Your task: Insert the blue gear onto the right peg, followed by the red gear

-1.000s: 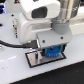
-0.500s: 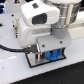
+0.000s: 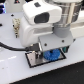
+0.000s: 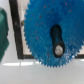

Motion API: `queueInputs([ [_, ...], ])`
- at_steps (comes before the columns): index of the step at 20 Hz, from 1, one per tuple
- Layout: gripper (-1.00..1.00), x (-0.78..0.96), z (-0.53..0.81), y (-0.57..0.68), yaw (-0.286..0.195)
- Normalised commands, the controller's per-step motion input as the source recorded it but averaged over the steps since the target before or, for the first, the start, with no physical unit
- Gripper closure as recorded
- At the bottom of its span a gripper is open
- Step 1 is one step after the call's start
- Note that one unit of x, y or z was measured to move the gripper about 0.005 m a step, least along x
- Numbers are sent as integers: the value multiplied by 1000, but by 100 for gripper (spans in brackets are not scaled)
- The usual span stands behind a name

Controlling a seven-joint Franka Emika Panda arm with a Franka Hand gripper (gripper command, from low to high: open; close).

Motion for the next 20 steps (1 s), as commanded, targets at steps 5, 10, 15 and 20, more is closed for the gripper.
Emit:
queueInputs([
  [5, -100, -394, 327, 149, 0],
  [10, -100, -526, 242, 256, 0],
  [15, -100, -654, 167, 236, 0],
  [20, -100, -786, 0, 89, 0],
])
